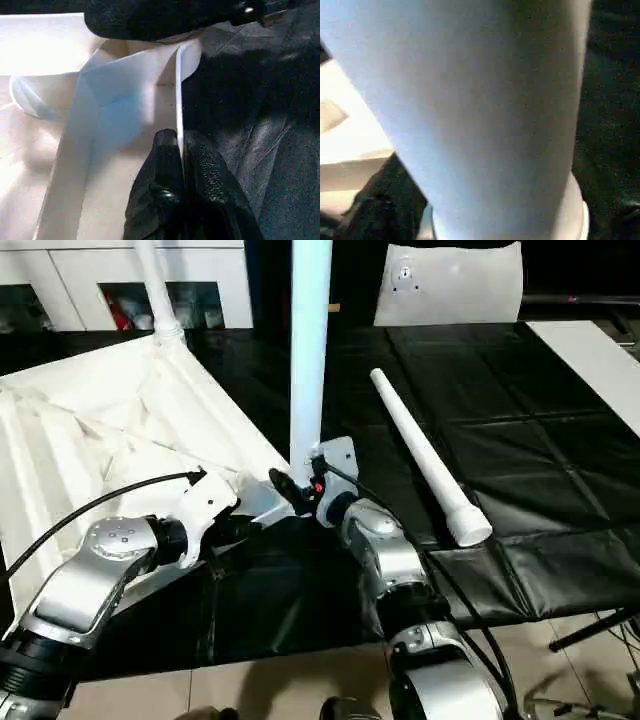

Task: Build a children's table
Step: Insert table leg to table base

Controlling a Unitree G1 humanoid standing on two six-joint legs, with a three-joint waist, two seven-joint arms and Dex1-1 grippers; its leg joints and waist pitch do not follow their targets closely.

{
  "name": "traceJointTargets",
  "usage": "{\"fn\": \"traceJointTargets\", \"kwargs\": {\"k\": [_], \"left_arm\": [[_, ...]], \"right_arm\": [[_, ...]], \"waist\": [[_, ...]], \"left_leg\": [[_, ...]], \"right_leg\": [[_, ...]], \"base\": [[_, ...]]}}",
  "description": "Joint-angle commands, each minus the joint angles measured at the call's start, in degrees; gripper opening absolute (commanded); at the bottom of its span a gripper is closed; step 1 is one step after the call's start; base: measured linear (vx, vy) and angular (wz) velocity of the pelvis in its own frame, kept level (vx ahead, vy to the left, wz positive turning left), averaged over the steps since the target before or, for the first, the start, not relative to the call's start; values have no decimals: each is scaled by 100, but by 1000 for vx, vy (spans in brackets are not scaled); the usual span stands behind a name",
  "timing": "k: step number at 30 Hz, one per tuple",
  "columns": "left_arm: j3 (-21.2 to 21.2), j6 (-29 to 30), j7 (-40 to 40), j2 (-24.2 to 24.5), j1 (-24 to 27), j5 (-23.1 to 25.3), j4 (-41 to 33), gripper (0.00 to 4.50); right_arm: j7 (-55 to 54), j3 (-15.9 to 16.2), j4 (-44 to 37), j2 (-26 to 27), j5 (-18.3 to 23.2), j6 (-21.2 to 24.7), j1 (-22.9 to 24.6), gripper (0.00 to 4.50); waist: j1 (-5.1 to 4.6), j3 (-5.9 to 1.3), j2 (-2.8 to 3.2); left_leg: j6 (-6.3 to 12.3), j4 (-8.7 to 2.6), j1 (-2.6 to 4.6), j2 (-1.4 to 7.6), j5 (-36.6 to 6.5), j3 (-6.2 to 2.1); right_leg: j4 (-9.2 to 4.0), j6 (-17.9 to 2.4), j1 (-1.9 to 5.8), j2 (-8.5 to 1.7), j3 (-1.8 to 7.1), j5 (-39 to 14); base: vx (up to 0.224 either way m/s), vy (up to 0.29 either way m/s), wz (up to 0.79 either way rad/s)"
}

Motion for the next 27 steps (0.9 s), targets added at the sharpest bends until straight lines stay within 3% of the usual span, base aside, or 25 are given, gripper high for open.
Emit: {"fn": "traceJointTargets", "kwargs": {"k": [1,3,5,9,10,12,20,24,27], "left_arm": [[-30,-252,-103,-4,-109,-161,108,0],[-12,-307,-142,12,-149,-175,184,0],[-1,-391,-199,44,-198,-178,291,0],[-47,-649,-477,183,-292,-207,521,0],[-71,-709,-531,215,-310,-203,565,0],[-103,-773,-628,245,-347,-231,645,0],[-381,-1452,-1340,460,-569,-228,1110,0],[-572,-1962,-1944,619,-634,-292,1268,0],[-606,-2029,-2176,652,-680,-355,1326,0]], "right_arm": [[478,245,-203,-115,54,384,452,414],[654,282,-432,-220,95,428,614,424],[849,297,-692,-370,152,431,803,447],[1192,219,-1431,-774,350,601,1206,447],[1238,196,-1528,-855,350,596,1254,447],[1427,154,-1791,-1047,410,653,1364,447],[2311,223,-2377,-1965,418,672,1477,447],[2621,274,-2318,-2247,281,402,1310,447],[2755,366,-2346,-2334,266,443,1226,447]], "waist": [[55,-387,92],[96,-383,58],[133,-377,65],[185,-342,64],[194,-339,102],[187,-348,71],[234,-396,76],[314,-410,75],[354,-414,81]], "left_leg": [[845,-287,14,580,183,-234],[917,-271,22,576,198,-218],[897,-271,8,577,118,-225],[570,-297,13,578,-448,-235],[481,-298,13,567,-565,-238],[406,-297,12,564,-615,-240],[679,-238,-4,538,-217,-241],[702,-225,13,552,-141,-236],[679,-224,27,569,-117,-230]], "right_leg": [[-176,-1618,336,-680,458,332],[-180,-1588,325,-681,462,407],[-203,-1536,329,-680,454,181],[-309,-1296,324,-686,464,-821],[-330,-1256,317,-686,466,-1027],[-337,-1196,326,-676,466,-1131],[-277,-1267,324,-657,441,-506],[-240,-1307,318,-663,434,-364],[-216,-1351,319,-669,433,-312]], "base": [[0,0,0],[0,0,0],[0,0,0],[0,0,0],[0,0,0],[0,0,0],[0,0,0],[0,0,0],[0,0,0]]}}
